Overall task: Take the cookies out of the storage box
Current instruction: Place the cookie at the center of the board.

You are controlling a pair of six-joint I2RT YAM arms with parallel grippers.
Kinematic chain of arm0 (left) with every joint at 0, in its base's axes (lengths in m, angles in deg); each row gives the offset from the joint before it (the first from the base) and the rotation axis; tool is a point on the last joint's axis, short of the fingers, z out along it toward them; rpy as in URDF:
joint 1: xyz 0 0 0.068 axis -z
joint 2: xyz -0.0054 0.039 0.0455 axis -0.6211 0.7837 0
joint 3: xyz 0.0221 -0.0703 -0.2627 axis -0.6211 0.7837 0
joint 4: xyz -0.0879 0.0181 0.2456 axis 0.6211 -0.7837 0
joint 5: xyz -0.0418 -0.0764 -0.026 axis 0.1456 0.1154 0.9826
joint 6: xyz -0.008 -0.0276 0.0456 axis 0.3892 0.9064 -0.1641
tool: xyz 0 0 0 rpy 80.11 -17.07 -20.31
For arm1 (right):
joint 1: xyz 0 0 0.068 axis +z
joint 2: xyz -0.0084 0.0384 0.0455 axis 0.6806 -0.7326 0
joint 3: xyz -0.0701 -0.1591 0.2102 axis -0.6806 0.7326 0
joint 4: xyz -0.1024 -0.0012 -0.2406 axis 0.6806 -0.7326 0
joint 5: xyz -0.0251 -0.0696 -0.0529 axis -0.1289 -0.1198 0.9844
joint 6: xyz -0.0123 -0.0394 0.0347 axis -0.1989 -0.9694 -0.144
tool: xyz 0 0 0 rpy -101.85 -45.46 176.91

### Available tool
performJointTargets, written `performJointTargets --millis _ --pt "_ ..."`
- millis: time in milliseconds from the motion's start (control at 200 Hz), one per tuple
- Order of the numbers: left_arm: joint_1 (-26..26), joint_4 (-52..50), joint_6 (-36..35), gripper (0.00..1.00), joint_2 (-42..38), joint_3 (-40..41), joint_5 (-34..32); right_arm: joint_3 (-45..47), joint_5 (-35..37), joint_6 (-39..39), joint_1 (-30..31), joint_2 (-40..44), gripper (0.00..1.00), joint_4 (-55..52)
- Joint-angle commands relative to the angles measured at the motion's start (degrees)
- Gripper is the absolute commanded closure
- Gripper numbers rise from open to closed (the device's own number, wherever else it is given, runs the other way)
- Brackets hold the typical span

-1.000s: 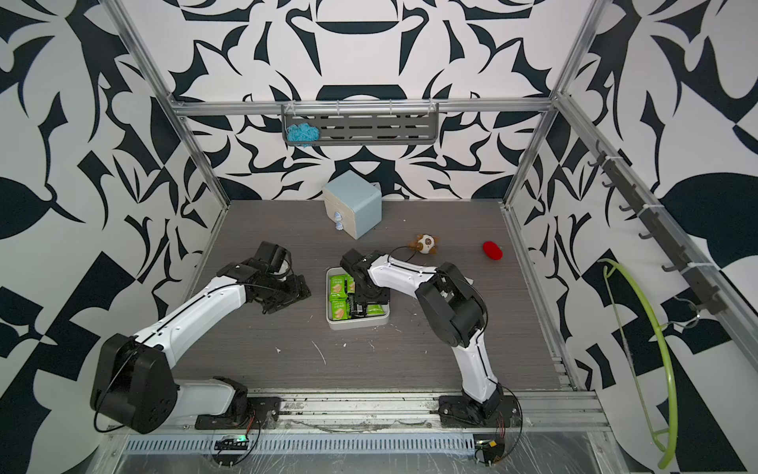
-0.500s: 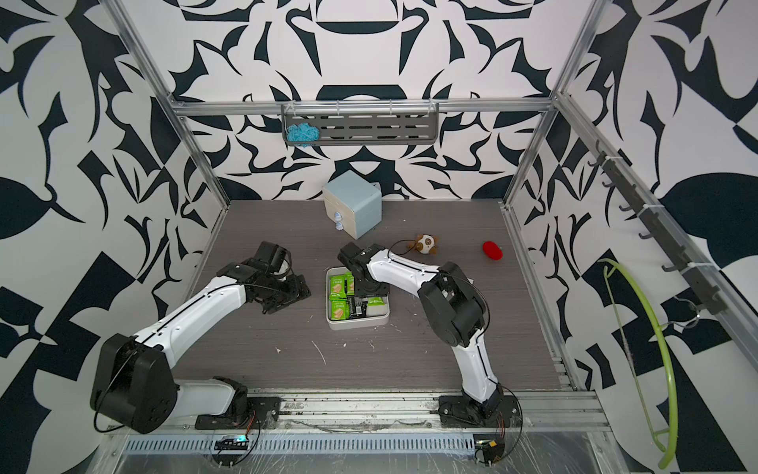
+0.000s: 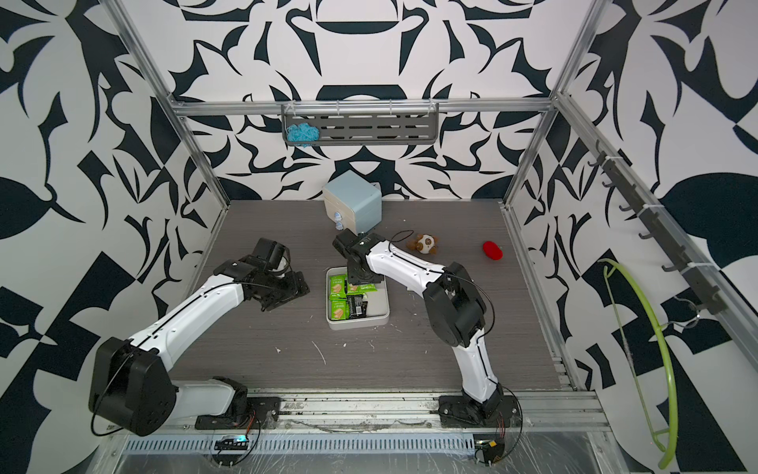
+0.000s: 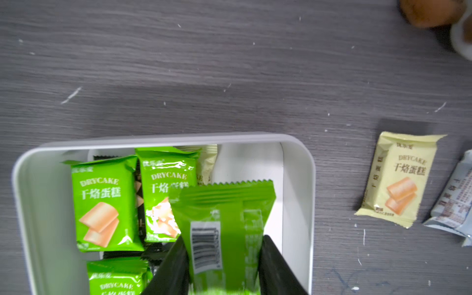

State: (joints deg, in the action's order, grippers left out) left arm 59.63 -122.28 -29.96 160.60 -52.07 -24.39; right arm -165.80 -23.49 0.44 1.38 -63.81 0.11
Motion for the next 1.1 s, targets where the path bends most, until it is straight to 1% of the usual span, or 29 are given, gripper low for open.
performJointTargets --millis 0,40,60,85,185,385,405,555,705,775,900,1095 --pt "0.1 -1.6 0.1 0.21 -0.7 -3.1 -0.8 0.3 0.1 -1.3 -0.7 6.0 0.65 -1.1" --pt "0.6 -1.7 0.4 0.21 -0.3 -4.0 -1.2 1.8 0.1 -1.3 -1.3 7.5 0.65 -1.2" --pt "0.9 -1.7 0.7 0.18 0.0 -4.5 -1.4 2.7 0.2 -1.4 -1.6 8.3 0.65 -1.1" --pt "1.5 -1.8 0.9 0.17 0.4 -5.1 -1.8 3.9 0.2 -1.5 -2.1 9.2 0.65 -1.0" --pt "4.3 -1.8 2.5 0.16 2.0 -7.5 -3.6 9.9 0.3 -2.0 -4.2 13.9 0.65 -0.5" --pt "10.8 -1.8 5.7 0.16 7.8 -13.6 -7.5 23.6 -0.4 -3.0 -10.0 23.6 0.65 2.0" --pt "11.5 -1.8 6.1 0.16 8.6 -14.3 -7.8 24.9 -2.5 -3.1 -10.5 24.5 0.65 2.2" --pt "16.4 -2.3 8.7 0.16 14.5 -19.9 -10.0 33.7 -3.7 -4.6 -14.0 29.2 0.65 4.0" --pt "19.5 -2.3 12.2 0.16 19.6 -23.8 -10.9 40.5 -5.3 -4.9 -15.9 30.2 0.65 7.5" --pt "20.5 -2.4 12.8 0.16 21.9 -25.4 -11.2 42.4 -5.7 -4.9 -16.2 29.7 0.65 9.5" --pt "21.9 -3.5 12.8 0.16 25.8 -28.8 -11.9 44.3 -5.8 -4.9 -16.8 28.9 0.65 12.6" --pt "22.3 -4.1 12.9 0.16 30.7 -32.0 -11.8 45.4 -6.4 -5.7 -18.1 27.6 0.63 13.9"
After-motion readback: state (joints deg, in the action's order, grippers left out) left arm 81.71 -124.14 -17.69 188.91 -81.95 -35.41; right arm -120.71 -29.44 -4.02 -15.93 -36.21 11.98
